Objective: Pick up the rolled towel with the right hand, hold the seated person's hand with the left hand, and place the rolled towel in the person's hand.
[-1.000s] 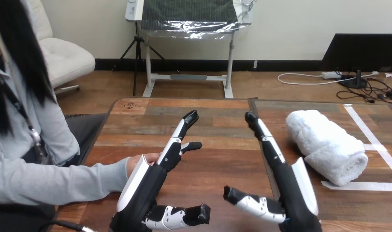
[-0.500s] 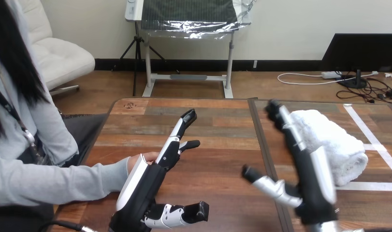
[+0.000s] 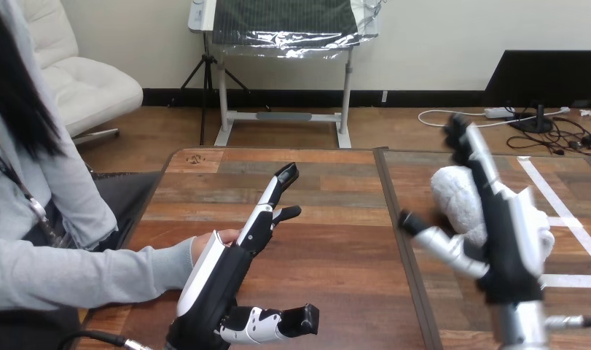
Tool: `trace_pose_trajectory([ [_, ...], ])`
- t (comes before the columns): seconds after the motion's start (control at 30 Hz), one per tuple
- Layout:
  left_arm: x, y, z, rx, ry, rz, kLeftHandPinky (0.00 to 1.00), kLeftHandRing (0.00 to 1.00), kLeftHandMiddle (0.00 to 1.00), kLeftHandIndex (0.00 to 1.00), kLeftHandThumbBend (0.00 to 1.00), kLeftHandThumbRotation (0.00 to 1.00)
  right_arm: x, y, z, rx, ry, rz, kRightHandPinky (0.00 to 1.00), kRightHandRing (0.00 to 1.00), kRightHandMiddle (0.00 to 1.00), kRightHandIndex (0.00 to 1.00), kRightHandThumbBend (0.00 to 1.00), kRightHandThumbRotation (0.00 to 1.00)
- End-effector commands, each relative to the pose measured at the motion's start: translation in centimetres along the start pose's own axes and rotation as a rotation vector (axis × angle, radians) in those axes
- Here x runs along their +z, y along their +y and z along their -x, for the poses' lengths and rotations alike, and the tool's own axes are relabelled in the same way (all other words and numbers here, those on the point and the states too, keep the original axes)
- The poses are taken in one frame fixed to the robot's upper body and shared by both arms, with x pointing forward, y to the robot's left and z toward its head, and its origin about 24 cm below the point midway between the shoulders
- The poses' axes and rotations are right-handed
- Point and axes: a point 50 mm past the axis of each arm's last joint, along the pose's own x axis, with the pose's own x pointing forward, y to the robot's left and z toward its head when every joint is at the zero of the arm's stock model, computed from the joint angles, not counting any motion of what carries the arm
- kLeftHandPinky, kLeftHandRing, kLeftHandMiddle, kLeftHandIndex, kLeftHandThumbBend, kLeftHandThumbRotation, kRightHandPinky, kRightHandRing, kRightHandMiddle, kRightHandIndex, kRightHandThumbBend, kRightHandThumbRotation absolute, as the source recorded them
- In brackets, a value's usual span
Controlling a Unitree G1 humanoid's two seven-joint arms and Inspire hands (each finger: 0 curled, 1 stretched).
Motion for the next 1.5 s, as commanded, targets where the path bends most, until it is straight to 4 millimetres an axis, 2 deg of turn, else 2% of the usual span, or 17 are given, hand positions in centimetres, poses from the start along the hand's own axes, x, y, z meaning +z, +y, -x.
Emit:
trace_pose_trajectory([
  [0.0, 0.7, 0.6, -1.4, 0.031, -0.075, -0.014, 0.89, 1.00, 1.00, 1.00, 1.00, 0.77, 1.0, -1.4, -3.4, -0.068, -0.089, 0.001, 0.90, 0.90, 0.93, 0.95, 0.95, 0.74],
  [0.3, 0.8, 0.6, -1.3, 0.043, -0.081, -0.026, 0.92, 1.00, 1.00, 1.00, 1.00, 0.75, 0.9, -2.9, -4.8, -0.095, -0.079, 0.044, 0.92, 0.91, 0.92, 0.94, 0.99, 0.76],
  [0.63, 0.8, 0.7, -1.3, 0.046, -0.091, -0.057, 0.99, 1.00, 1.00, 1.00, 1.00, 0.76, 0.8, -4.2, -6.4, -0.112, -0.052, 0.090, 0.89, 0.91, 0.91, 0.93, 1.00, 0.80],
  [0.97, 0.8, 0.7, -1.4, 0.046, -0.087, -0.063, 1.00, 1.00, 1.00, 1.00, 1.00, 0.76, 0.4, -5.7, -8.3, -0.093, 0.018, 0.185, 0.88, 0.91, 0.90, 0.94, 1.00, 0.81],
  [1.47, 0.7, 0.6, -1.6, 0.051, -0.093, -0.068, 1.00, 1.00, 1.00, 1.00, 1.00, 0.75, -0.9, -7.5, -10.7, -0.036, 0.165, 0.303, 0.86, 0.91, 0.90, 0.94, 1.00, 0.75],
])
